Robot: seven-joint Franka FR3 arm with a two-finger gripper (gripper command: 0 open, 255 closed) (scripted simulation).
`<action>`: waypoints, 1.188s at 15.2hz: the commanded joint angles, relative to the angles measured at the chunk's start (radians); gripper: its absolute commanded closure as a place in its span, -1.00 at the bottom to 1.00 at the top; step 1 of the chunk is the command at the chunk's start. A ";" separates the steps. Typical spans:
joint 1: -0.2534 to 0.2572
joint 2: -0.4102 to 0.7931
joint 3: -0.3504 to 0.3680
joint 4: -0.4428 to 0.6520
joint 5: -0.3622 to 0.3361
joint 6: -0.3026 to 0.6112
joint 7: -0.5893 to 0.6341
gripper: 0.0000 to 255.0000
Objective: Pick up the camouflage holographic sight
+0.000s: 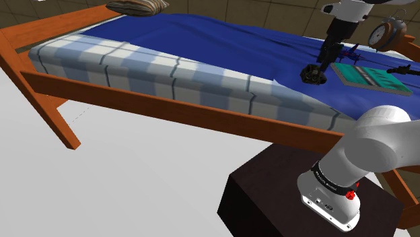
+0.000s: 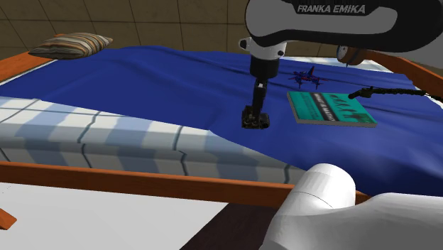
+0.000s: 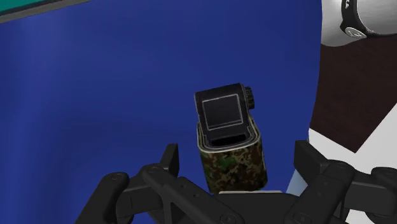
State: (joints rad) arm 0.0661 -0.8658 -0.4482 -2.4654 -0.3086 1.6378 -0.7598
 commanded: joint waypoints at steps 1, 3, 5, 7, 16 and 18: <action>-0.002 -0.003 -0.010 -0.028 -0.009 0.025 -0.005 -1.00; -0.006 -0.006 -0.017 -0.055 -0.017 0.050 -0.004 -1.00; -0.008 -0.007 -0.024 -0.076 -0.023 0.070 -0.003 -1.00; -0.007 -0.005 -0.024 -0.075 -0.022 0.070 -0.002 1.00; -0.008 -0.007 -0.024 -0.076 -0.023 0.070 -0.003 1.00; -0.005 -0.005 -0.016 -0.049 -0.015 0.045 -0.004 1.00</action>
State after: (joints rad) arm 0.0601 -0.8708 -0.4680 -2.5246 -0.3274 1.6942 -0.7642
